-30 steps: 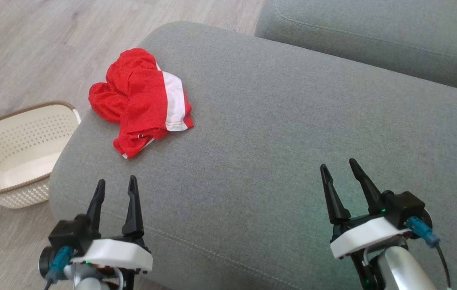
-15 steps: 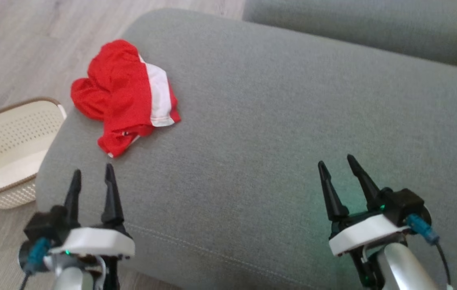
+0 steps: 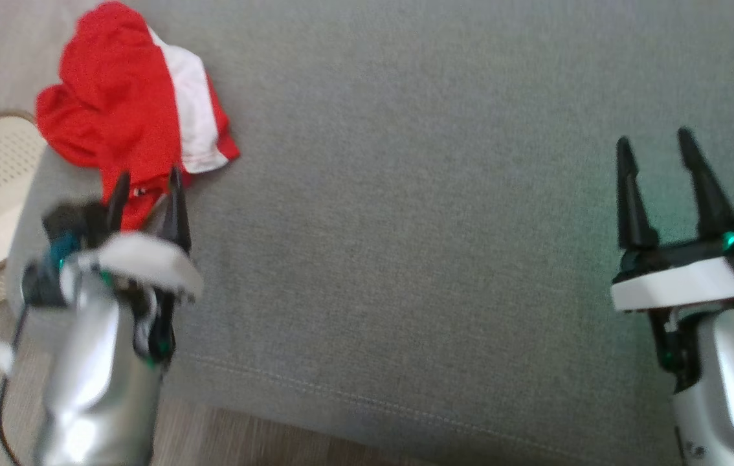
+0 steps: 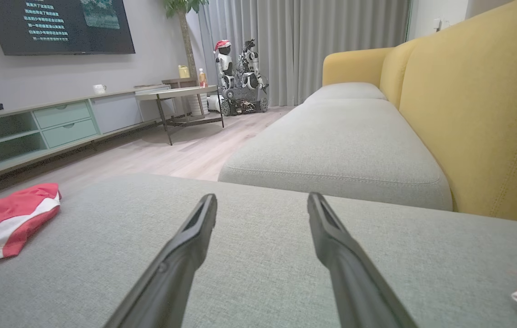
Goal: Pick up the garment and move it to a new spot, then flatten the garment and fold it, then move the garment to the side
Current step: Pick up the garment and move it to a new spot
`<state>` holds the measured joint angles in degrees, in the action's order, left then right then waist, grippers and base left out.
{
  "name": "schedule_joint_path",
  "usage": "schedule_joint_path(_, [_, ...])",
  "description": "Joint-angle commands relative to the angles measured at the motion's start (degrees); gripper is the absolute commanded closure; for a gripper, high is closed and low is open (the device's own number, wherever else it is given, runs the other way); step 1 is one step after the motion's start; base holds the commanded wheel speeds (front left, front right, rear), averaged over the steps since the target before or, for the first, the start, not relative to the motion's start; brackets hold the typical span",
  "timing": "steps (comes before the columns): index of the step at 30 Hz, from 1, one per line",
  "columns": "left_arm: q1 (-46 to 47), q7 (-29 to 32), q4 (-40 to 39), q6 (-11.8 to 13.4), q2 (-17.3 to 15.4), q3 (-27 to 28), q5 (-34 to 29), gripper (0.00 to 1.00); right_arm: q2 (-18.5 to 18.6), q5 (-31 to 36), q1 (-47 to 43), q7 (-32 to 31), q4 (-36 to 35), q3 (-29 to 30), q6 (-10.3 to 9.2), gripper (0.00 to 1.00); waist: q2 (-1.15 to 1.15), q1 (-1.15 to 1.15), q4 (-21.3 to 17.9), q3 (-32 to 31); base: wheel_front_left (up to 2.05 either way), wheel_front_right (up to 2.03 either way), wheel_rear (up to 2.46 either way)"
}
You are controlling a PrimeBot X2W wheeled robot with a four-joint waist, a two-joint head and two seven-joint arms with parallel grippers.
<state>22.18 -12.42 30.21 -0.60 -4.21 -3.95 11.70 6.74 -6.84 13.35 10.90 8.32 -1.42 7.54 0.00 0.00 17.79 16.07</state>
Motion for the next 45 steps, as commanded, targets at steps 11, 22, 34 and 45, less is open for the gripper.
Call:
schedule_joint_path(11, [20.0,7.33,16.51,0.16,-5.47,1.17,-0.51,0.0,2.8,0.75,1.96,-4.31,-9.9,-1.08,-0.05,0.0,0.0,0.0,-2.85,7.95,0.0,0.0,0.0])
schedule_joint_path(22, [26.3,6.61,28.68,-1.68,-5.81,0.87,1.17,1.0,2.6,0.51,2.43,-4.34,-10.01,-0.82,-0.05,0.0,0.0,0.0,-4.56,7.75,0.0,0.0,0.0])
schedule_joint_path(34, [23.04,-2.36,22.27,-2.37,-6.07,1.84,2.37,1.0,-1.31,-0.45,1.69,-0.04,-3.15,-1.63,-0.05,0.0,0.0,0.0,-7.99,-1.19,0.0,0.0,0.0])
schedule_joint_path(45, [19.53,0.32,11.47,-3.44,-2.66,-2.13,1.53,1.0,-3.24,-1.51,2.16,2.32,0.47,-2.07,-0.05,0.0,0.0,0.0,-13.37,-4.42,0.0,0.0,0.0])
